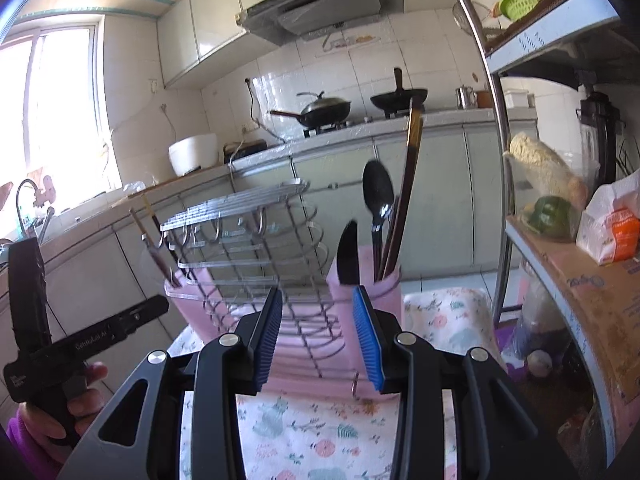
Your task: Organize utensils
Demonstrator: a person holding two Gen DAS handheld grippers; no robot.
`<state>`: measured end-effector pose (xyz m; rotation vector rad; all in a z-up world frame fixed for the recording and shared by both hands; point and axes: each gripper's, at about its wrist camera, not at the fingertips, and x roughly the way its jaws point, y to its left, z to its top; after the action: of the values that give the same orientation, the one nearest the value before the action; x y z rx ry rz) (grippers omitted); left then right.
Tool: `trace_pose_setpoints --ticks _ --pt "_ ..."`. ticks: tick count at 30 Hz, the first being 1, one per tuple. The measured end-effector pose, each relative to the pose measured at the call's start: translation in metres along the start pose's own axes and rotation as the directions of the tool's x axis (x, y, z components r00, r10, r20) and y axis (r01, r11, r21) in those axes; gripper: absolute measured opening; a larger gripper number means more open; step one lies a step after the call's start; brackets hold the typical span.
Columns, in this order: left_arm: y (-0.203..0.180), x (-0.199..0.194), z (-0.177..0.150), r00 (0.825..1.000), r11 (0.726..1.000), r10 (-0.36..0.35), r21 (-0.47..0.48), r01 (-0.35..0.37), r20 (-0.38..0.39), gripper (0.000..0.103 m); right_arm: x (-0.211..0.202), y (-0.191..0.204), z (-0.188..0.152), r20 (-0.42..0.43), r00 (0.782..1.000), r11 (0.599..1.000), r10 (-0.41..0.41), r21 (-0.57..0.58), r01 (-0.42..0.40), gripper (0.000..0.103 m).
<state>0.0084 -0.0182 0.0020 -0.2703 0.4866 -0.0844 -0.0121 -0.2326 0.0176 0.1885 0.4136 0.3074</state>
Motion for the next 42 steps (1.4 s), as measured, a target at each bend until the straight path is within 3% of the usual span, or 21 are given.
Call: trace_pose_setpoints --ticks 22,42 --pt "-0.022 -0.025 -0.01 0.999 0.997 0.012 0.081 -0.009 -0.039 0.052 -0.004 0.022 -0.013 -0.05 0.995 0.995 -0.086 -0.057 0.084 0.037" --pt "-0.027 -0.014 -0.02 0.995 0.992 0.059 0.114 -0.05 -0.078 0.052 0.002 0.029 -0.022 -0.076 0.991 0.992 -0.113 -0.072 0.108 0.037"
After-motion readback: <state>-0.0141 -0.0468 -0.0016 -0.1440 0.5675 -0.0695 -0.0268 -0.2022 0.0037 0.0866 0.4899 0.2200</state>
